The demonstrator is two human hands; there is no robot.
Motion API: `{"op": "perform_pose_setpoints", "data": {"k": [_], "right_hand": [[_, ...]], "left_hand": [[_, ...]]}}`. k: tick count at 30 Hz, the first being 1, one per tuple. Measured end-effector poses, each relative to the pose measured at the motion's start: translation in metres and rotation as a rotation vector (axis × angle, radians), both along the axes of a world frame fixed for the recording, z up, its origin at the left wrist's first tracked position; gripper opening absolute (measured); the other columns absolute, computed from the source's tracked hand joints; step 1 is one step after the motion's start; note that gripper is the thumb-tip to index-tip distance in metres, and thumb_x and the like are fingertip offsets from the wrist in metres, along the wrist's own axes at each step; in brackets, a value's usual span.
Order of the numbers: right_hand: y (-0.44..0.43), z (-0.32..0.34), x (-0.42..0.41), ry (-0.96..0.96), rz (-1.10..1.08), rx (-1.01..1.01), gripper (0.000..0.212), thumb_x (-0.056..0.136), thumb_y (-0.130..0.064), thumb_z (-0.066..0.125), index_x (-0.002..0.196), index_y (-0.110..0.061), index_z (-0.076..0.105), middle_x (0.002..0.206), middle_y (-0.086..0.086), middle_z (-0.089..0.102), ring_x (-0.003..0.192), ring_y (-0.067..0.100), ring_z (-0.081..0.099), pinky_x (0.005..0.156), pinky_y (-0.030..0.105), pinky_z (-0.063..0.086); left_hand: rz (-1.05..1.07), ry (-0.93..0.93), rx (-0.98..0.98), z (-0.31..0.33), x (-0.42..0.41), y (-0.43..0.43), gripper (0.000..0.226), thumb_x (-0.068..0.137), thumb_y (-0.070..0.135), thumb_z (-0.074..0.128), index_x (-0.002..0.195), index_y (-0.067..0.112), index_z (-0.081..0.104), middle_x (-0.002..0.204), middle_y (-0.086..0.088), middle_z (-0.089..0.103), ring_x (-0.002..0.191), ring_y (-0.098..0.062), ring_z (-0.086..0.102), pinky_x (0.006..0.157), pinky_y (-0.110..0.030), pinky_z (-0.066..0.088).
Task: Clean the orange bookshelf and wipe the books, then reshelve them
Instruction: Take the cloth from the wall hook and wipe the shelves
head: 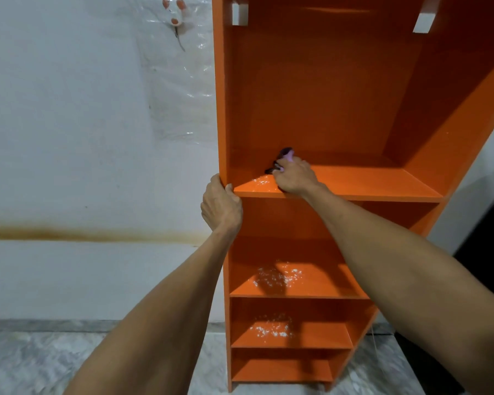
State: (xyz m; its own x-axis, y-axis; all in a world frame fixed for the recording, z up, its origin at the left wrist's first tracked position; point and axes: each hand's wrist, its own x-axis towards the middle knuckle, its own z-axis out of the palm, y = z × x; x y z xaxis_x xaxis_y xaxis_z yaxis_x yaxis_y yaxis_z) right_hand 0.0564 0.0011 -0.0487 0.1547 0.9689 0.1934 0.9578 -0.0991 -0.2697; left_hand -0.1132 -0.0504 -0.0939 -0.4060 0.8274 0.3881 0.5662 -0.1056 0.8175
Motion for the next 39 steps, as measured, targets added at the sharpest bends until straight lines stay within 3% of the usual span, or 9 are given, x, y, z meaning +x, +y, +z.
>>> {"op": "perform_pose_setpoints", "data": {"k": [6,9,13,17,21,24,28,35,39], "right_hand": [[-0.024,0.012,-0.037,0.045,0.283,-0.089,0.050,0.091,-0.037,0.048,0.141,-0.032,0.049,0.138,0.012,0.045,0.121,0.033,0.046,0.087,0.035,0.037],[-0.042,0.016,-0.034,0.054,0.407,-0.143,0.060,0.087,-0.027,0.057,0.145,-0.033,0.045,0.145,0.006,0.039,0.096,0.022,0.051,0.070,0.034,0.045],[-0.062,0.022,-0.031,0.321,0.526,-0.156,0.051,0.087,0.002,0.054,0.129,-0.025,0.064,0.137,0.008,0.052,0.056,0.014,0.058,0.047,0.025,0.051],[-0.076,0.035,-0.017,0.425,0.509,-0.121,0.045,0.079,0.007,0.051,0.110,-0.018,0.074,0.108,0.014,0.072,0.038,0.008,0.050,0.041,0.023,0.044],[-0.072,0.041,0.017,0.579,0.260,0.186,0.034,0.089,-0.001,0.052,0.110,-0.020,0.071,0.091,0.008,0.071,0.033,0.002,0.047,0.036,0.016,0.036],[-0.048,0.029,0.055,0.512,-0.027,0.346,0.035,0.093,-0.008,0.049,0.120,-0.020,0.068,0.094,0.012,0.071,0.050,0.010,0.061,0.046,0.021,0.048],[-0.014,0.002,0.092,0.257,-0.262,0.165,0.041,0.092,-0.027,0.046,0.129,-0.015,0.057,0.112,0.019,0.068,0.104,0.039,0.062,0.086,0.044,0.055],[-0.013,0.008,0.013,0.119,0.047,0.029,0.042,0.091,-0.026,0.048,0.132,-0.024,0.059,0.132,0.019,0.058,0.118,0.040,0.054,0.095,0.039,0.046],[-0.025,0.012,-0.036,0.152,0.236,0.019,0.036,0.092,-0.034,0.048,0.123,-0.025,0.065,0.125,0.014,0.063,0.114,0.036,0.056,0.085,0.036,0.044]], "left_hand": [[-0.019,0.010,0.018,-0.001,-0.003,0.000,0.033,0.098,0.026,0.054,0.129,0.015,0.055,0.121,-0.007,0.065,0.106,-0.029,0.065,0.089,-0.041,0.052],[-0.033,-0.004,0.025,-0.001,-0.004,0.000,0.032,0.098,0.025,0.054,0.128,0.015,0.056,0.119,-0.007,0.066,0.103,-0.030,0.065,0.087,-0.041,0.053],[-0.050,-0.006,0.026,0.002,-0.004,-0.005,0.033,0.098,0.027,0.054,0.128,0.015,0.056,0.120,-0.007,0.066,0.103,-0.029,0.066,0.088,-0.041,0.054],[-0.054,-0.016,0.007,0.005,-0.004,-0.010,0.033,0.098,0.026,0.054,0.129,0.015,0.055,0.122,-0.007,0.065,0.105,-0.028,0.065,0.089,-0.041,0.053],[-0.045,-0.015,0.007,0.003,-0.003,-0.008,0.036,0.098,0.027,0.053,0.132,0.016,0.053,0.126,-0.005,0.064,0.109,-0.028,0.065,0.091,-0.043,0.052],[-0.030,-0.002,0.007,0.002,-0.002,-0.005,0.036,0.098,0.026,0.054,0.132,0.015,0.054,0.125,-0.006,0.064,0.109,-0.028,0.064,0.091,-0.042,0.052],[-0.018,0.016,0.008,0.000,-0.002,-0.004,0.036,0.098,0.026,0.054,0.132,0.015,0.054,0.126,-0.006,0.064,0.109,-0.028,0.064,0.092,-0.042,0.051],[-0.033,-0.005,0.013,-0.001,-0.003,-0.005,0.037,0.099,0.029,0.051,0.133,0.016,0.054,0.127,-0.005,0.064,0.111,-0.029,0.064,0.094,-0.044,0.050],[-0.082,-0.003,0.019,-0.004,-0.007,-0.006,0.037,0.100,0.029,0.048,0.135,0.016,0.053,0.127,-0.006,0.064,0.110,-0.029,0.064,0.095,-0.043,0.050]]}}
